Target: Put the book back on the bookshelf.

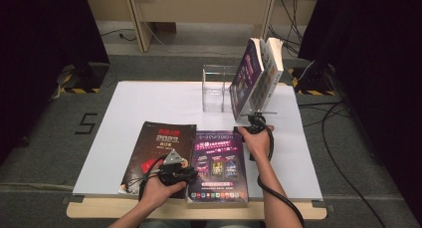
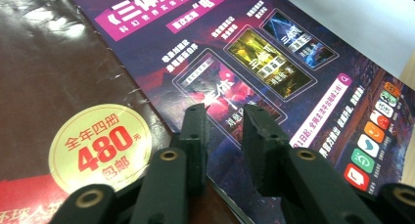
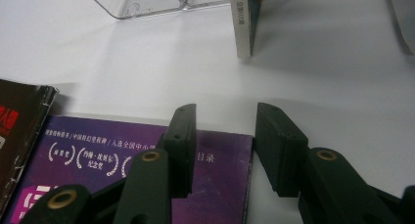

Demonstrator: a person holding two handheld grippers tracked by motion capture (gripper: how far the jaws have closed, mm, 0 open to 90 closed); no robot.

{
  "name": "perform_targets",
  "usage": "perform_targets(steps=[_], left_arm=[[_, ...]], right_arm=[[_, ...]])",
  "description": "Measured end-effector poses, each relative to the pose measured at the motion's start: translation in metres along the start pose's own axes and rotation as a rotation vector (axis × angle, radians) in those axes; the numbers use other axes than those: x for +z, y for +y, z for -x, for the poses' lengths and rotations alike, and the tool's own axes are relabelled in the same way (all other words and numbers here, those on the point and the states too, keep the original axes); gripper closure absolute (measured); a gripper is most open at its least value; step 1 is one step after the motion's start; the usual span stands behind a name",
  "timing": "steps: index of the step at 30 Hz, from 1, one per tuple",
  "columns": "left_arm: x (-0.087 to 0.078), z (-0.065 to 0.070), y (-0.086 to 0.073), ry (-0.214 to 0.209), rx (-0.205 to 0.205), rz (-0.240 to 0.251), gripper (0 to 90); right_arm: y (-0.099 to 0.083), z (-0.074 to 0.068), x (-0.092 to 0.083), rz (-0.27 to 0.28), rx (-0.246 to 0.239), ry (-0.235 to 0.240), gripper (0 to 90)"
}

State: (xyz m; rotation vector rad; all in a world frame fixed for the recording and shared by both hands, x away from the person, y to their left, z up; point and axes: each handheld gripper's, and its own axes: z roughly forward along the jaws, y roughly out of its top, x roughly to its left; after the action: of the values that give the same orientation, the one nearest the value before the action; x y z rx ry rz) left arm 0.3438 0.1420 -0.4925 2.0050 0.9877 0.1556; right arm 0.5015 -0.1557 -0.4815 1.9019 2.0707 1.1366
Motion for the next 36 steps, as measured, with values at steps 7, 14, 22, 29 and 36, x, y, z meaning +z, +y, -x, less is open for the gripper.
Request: perform_targets(steps=[7, 14, 22, 29, 36], left_arm=[[0.000, 0.001, 0.002, 0.027, 0.023, -0.017, 78.2], [0.000, 0.001, 0.002, 0.033, 0.027, -0.019, 79.6], [0.000, 0.002, 0.002, 0.038, 0.026, -0.017, 79.5], [0.000, 0.003, 0.001, 0.041, 0.028, -0.017, 79.5], [0.000, 0.003, 0.001, 0.043, 0.031, -0.017, 79.3]], right_arm=[[0.000, 0.005, -0.002, -0.019, 0.050, 0.045, 64.5], [0.000, 0.006, -0.003, -0.023, 0.053, 0.048, 64.7], [-0.002, 0.008, -0.007, -0.061, 0.084, 0.092, 64.6], [-0.004, 0.010, -0.009, -0.102, 0.107, 0.130, 64.5], [-0.001, 0.010, -0.009, -0.127, 0.092, 0.114, 69.4]])
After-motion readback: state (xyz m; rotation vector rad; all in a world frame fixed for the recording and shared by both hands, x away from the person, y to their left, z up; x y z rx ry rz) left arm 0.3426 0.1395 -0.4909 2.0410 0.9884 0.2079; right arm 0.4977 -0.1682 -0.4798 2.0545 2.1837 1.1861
